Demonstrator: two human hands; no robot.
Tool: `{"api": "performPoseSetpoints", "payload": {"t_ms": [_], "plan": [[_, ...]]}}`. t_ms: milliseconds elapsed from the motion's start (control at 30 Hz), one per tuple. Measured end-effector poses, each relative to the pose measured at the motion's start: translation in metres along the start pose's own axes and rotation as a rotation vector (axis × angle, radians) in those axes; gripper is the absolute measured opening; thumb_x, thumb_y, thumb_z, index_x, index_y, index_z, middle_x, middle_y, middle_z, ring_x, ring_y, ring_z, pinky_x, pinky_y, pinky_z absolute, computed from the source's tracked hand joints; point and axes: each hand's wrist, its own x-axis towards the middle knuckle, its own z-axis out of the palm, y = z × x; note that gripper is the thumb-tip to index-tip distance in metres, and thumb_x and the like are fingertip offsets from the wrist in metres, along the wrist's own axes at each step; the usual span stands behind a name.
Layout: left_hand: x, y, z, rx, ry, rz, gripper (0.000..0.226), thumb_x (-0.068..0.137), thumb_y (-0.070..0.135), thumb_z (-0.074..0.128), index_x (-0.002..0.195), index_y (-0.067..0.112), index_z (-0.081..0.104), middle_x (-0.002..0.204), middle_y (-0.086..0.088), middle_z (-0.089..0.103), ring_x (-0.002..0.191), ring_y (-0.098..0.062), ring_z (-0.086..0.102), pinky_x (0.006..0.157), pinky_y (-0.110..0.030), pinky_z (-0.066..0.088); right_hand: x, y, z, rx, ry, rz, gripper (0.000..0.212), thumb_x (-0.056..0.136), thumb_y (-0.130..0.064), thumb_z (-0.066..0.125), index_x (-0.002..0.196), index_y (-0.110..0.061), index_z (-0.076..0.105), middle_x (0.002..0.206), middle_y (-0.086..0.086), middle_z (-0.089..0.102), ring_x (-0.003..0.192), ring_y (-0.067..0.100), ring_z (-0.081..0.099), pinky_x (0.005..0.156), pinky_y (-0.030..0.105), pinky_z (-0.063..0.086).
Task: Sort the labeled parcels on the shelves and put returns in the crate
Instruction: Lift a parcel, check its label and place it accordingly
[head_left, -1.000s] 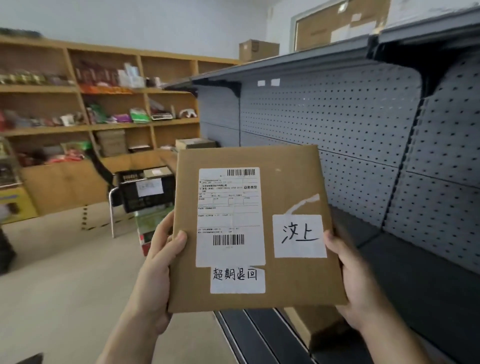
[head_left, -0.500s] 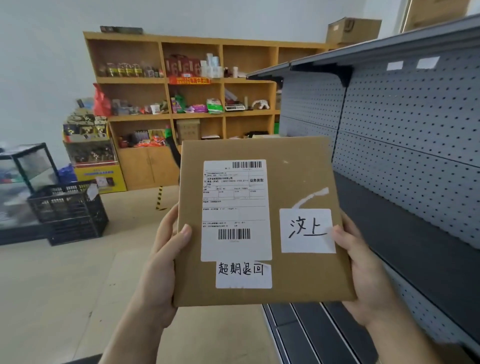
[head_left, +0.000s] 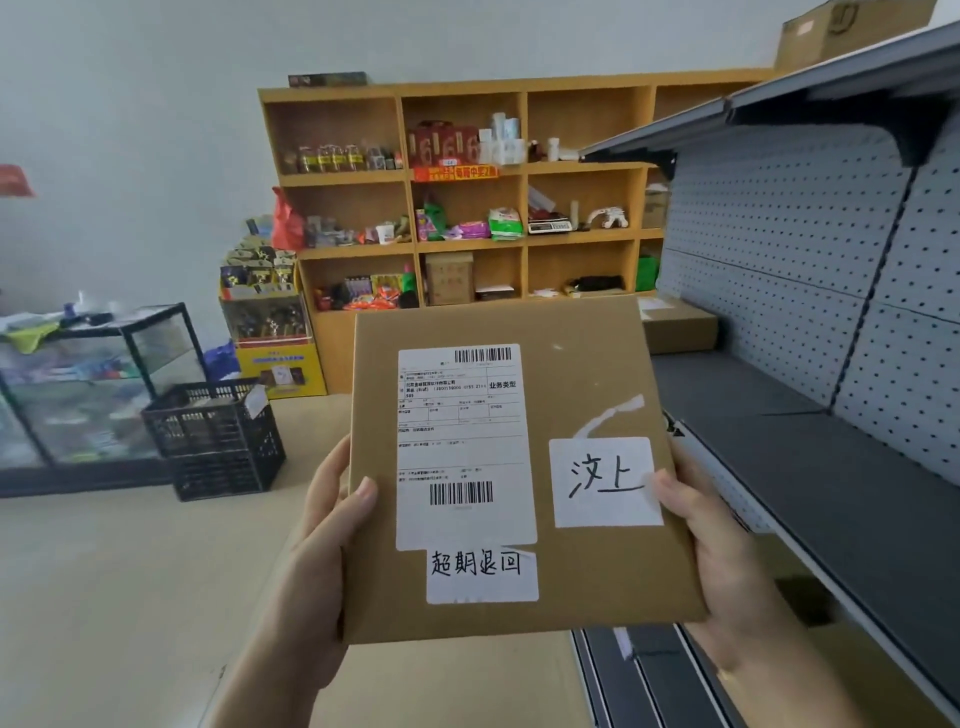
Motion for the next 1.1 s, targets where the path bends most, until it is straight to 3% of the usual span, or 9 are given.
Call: {"api": "performPoseSetpoints", "payload": {"t_ms": [367,600,767,900,1100], "plan": [[0.193,-0.054,-0.054,-0.038,0.177,-0.035,0.044,0.095,0.029,0.051,0.137,0.04,0.058,0.13,-0.007,0.07,0.115,-0.039,0.068,0.101,-0.069,0.047,0.22,0.066,0.018,-0.017,-0.05,0.088,0.059,0.088,-0.04,0.071,0.143,-0.043,0.052,0.129,0.012,0.071,0.115,0.039,0.069,0.095,0.068,0.053],[0.356,-0.067,-0.107,-0.047,0.126,-0.023,0.05,0.091,0.033,0.054,0.14,0.041,0.055,0.13,-0.003,0.07,0.111,-0.033,0.071,0.076,-0.049,0.064,0.371,0.096,0.055,-0.022,-0.012,0.077,0.053,0.089,-0.039,0.061,0.14,-0.049,0.053,0.127,0.009,0.072,0.115,0.037,0.069,0.097,0.066,0.053],[0.46,-0.083,-0.118,-0.036,0.104,-0.055,0.049,0.092,0.034,0.053,0.141,0.041,0.054,0.13,-0.005,0.07,0.113,-0.036,0.07,0.089,-0.059,0.058,0.461,0.108,0.054,-0.01,0.045,0.079,0.05,0.09,-0.037,0.06,0.139,-0.047,0.055,0.126,0.009,0.072,0.113,0.036,0.07,0.093,0.064,0.056],[0.533,-0.103,-0.113,-0.031,0.08,-0.086,0.05,0.09,0.035,0.053,0.14,0.043,0.054,0.127,-0.004,0.072,0.111,-0.034,0.071,0.086,-0.054,0.059,0.531,0.12,0.042,0.012,0.065,0.087,0.054,0.086,-0.038,0.071,0.138,-0.044,0.056,0.124,0.01,0.073,0.11,0.035,0.072,0.085,0.057,0.06],[0.648,-0.138,-0.096,-0.029,0.094,-0.108,0.05,0.089,0.034,0.055,0.139,0.042,0.054,0.125,-0.005,0.073,0.111,-0.036,0.071,0.093,-0.058,0.055,0.65,0.138,0.006,0.031,0.058,0.099,0.058,0.086,-0.037,0.072,0.142,-0.037,0.055,0.124,0.012,0.073,0.11,0.035,0.072,0.08,0.051,0.062]]}}
